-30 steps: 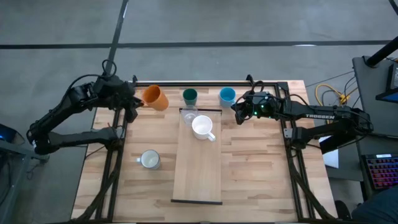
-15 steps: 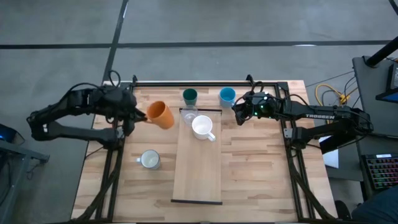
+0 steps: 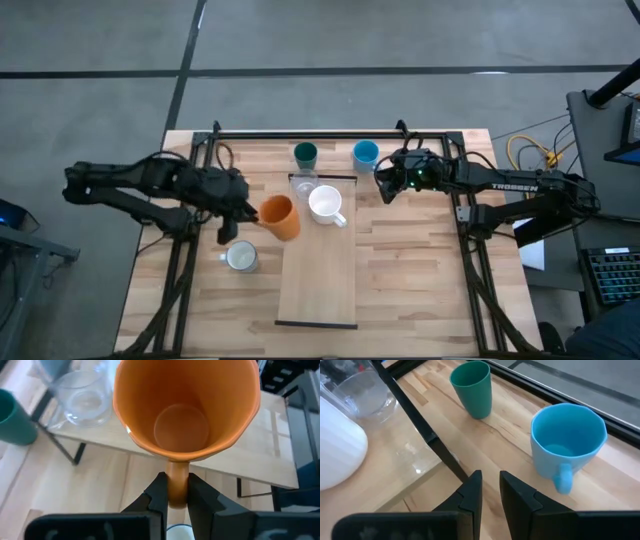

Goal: Stack small to large cups/mugs on shelf
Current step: Put the orange mug on the shelf

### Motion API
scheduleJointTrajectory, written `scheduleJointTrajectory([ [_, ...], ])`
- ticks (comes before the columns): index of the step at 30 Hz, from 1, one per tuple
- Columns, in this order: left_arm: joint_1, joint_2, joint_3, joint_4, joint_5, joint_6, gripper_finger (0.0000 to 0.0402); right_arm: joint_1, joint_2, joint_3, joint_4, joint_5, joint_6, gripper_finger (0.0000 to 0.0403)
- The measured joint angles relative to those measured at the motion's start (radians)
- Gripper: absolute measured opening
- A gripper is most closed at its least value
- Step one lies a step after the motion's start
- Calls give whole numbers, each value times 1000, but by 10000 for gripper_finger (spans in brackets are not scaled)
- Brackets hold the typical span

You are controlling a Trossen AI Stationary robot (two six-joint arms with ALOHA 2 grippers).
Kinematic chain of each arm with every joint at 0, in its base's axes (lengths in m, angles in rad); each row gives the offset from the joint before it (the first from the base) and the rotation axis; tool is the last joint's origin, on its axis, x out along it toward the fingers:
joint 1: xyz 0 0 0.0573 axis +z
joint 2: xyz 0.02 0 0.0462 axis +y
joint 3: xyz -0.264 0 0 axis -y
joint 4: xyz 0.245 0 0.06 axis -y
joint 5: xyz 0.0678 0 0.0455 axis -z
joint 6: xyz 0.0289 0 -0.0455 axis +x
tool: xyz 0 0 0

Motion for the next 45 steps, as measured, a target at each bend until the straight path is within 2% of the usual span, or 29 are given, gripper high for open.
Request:
scheduleJointTrajectory([
  [10,-109,158,98,28,-96,0,28,0,-1,0,-4,-14,-29,61],
  [19,-161,251,153,25,-202,3,28,0,-1,0,-24,-28,-35,61],
  [31,-167,324,143,23,-276,34,28,0,-2,0,-82,-50,-42,61],
  [45,-167,378,149,30,-287,52,28,0,-2,0,-82,-53,-75,61],
])
